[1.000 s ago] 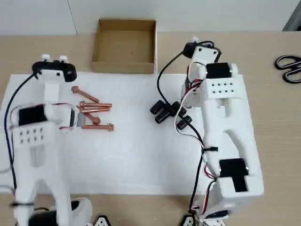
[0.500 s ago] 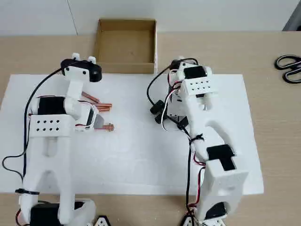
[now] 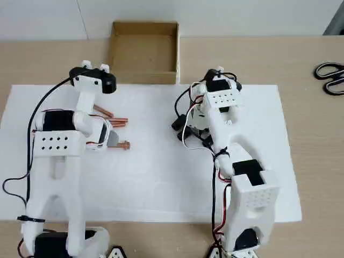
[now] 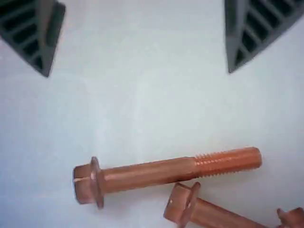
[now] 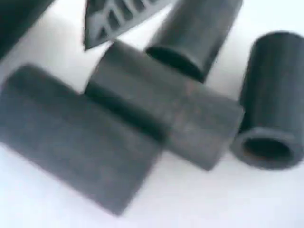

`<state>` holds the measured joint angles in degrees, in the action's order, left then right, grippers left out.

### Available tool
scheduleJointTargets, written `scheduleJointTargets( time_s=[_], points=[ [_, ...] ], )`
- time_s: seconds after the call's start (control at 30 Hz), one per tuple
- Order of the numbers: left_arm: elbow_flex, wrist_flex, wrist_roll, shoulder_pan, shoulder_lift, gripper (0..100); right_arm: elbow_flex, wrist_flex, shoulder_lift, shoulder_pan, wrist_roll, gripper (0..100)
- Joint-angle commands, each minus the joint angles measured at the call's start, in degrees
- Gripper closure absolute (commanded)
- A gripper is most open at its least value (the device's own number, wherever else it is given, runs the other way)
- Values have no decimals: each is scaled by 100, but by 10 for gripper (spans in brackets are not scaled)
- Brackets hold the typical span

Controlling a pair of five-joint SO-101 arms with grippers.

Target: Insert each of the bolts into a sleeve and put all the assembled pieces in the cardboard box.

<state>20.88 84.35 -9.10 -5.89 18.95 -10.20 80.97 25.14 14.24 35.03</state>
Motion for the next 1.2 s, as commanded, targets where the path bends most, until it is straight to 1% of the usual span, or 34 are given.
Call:
scheduleJointTargets(
  time_s=[0.0,0.33,0.4,0.53,0.57,0.67,0.83,1.0,1.17],
  points=[
    [-224,-18,-9,9,0,773,-193,-163,-22,4,62,757],
    [75,-70,-35,35,0,773,-193,-127,497,22,62,760],
    [136,-114,-35,35,0,773,-193,-136,532,31,53,801],
    [180,-141,-35,35,9,773,-211,-136,523,22,26,973],
    [180,-141,-35,35,9,773,-211,-136,523,22,26,998],
    [180,-141,-35,35,9,773,-229,101,514,13,26,969],
    [180,-132,-35,35,9,773,-765,840,514,-4,0,973],
    [163,-114,-35,35,35,773,-1565,1701,514,-4,-730,973],
    [127,-114,9,26,44,773,-1688,1754,295,-66,-1626,973]
  ],
)
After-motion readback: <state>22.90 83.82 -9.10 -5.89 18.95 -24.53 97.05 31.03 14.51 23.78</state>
